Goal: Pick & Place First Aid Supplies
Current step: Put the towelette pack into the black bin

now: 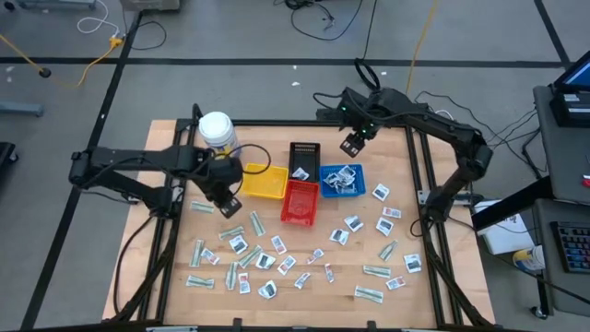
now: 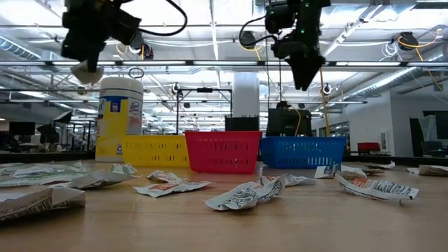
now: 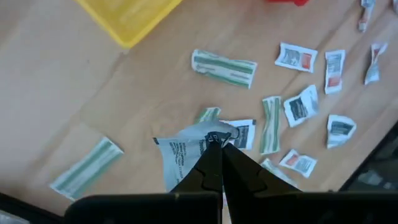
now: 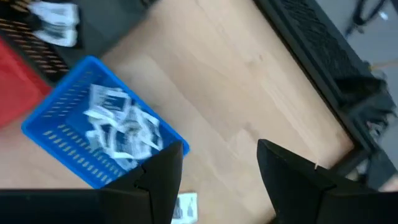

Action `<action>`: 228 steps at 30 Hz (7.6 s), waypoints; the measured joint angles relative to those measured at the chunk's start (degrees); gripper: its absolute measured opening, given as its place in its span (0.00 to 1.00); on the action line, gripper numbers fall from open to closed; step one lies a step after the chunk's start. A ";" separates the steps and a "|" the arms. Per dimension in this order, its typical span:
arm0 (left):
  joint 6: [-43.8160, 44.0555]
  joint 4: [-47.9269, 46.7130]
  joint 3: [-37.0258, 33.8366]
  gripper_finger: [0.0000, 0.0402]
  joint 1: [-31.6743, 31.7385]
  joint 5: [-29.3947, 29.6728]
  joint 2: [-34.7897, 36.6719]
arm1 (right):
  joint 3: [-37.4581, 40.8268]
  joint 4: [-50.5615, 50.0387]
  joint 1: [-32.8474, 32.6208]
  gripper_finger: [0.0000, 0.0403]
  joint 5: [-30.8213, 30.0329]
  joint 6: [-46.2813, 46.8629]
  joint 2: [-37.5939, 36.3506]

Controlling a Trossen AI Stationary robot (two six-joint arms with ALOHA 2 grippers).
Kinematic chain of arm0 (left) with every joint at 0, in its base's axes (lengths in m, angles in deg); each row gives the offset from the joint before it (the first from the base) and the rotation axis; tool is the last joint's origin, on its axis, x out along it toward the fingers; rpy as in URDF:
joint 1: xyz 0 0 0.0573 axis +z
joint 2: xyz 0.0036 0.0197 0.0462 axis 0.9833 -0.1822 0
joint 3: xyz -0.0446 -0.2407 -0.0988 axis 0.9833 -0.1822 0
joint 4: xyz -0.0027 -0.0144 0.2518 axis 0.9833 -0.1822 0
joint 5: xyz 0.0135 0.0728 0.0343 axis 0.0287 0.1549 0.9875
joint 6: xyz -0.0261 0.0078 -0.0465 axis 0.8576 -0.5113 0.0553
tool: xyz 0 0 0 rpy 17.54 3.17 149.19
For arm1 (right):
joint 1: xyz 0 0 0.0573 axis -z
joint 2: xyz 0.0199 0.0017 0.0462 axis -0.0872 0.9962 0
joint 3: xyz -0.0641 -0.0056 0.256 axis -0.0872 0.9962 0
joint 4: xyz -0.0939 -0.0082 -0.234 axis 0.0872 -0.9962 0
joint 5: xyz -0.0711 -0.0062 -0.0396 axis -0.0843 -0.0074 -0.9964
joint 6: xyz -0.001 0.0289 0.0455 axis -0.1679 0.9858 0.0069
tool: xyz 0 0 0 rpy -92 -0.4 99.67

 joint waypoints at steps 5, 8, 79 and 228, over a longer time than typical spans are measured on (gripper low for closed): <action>-11.45 -4.32 6.01 0.00 4.14 -0.07 -6.25 | 5.80 2.48 0.83 0.50 -0.31 3.15 -5.28; -17.35 -4.62 9.64 0.00 6.80 0.41 -11.29 | 9.14 4.44 0.87 0.50 -0.19 3.64 -8.17; -26.40 -12.36 56.33 0.64 9.31 9.13 -40.18 | 21.86 -0.47 -3.79 0.50 2.52 17.76 -13.58; 14.87 -11.72 16.44 0.64 -21.60 19.46 10.83 | -21.12 4.36 -10.69 0.60 7.58 19.03 30.54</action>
